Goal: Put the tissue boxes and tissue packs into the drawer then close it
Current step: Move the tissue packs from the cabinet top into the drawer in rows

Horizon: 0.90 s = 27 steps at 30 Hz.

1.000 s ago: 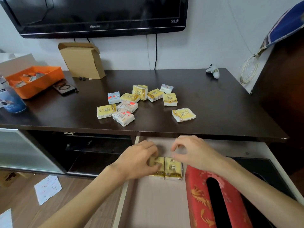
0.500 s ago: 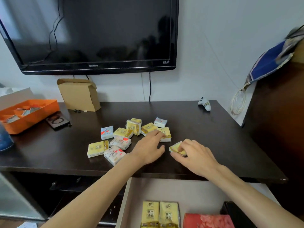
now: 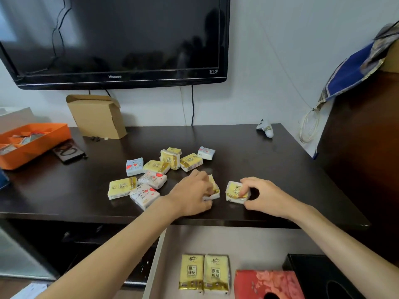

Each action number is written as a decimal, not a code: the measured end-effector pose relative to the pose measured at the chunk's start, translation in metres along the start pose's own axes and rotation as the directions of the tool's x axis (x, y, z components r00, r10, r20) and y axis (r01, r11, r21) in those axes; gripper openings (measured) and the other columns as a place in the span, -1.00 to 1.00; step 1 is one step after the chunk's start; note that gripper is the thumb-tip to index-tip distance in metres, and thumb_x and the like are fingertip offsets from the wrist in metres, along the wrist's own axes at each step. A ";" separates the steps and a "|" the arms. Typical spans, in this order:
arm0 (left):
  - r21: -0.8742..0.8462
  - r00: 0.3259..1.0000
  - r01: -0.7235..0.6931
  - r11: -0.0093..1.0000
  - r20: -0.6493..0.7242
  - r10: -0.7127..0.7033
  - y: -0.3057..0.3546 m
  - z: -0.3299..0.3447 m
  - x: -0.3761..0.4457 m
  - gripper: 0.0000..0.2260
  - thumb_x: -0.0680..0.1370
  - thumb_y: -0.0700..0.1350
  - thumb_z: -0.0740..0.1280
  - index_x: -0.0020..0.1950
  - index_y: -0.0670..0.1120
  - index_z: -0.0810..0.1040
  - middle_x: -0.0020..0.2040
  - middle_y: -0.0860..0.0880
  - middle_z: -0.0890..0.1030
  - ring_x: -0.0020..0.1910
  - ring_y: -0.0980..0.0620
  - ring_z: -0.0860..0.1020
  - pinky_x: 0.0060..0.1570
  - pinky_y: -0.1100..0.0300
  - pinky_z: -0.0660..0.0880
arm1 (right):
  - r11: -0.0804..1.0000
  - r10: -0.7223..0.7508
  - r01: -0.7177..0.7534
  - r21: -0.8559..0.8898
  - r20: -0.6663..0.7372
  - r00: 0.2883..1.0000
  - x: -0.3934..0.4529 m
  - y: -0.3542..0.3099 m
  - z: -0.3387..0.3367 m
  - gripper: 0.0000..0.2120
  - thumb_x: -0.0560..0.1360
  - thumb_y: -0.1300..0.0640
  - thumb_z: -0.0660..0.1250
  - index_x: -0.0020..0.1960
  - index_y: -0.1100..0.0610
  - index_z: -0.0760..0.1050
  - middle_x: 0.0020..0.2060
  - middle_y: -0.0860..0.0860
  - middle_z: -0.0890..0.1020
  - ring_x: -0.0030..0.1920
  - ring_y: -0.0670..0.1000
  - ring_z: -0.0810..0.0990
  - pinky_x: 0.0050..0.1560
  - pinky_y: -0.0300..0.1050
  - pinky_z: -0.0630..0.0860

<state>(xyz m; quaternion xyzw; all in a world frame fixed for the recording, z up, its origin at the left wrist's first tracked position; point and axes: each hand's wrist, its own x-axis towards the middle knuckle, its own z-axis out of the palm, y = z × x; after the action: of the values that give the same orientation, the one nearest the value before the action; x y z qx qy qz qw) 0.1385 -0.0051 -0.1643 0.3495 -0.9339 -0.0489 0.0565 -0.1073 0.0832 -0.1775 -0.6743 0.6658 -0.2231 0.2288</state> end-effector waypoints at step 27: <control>-0.398 0.994 0.096 0.912 -0.001 -0.105 0.026 0.009 -0.173 -0.54 0.33 0.14 0.56 0.13 0.21 0.44 0.08 0.27 0.53 0.09 0.23 0.51 0.06 0.23 0.50 | 0.985 -0.169 0.166 0.043 0.098 0.981 -0.128 -0.054 0.068 -0.58 0.35 -0.29 0.52 0.12 -0.21 0.50 0.10 -0.27 0.63 0.16 -0.23 0.56 0.18 -0.04 0.55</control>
<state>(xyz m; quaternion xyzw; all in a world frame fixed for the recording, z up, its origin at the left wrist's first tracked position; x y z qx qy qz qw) 0.2501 0.1291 -0.1819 0.3789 -0.8846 -0.2364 0.1343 -0.0254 0.2124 -0.1982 -0.7343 0.5903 -0.2183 0.2542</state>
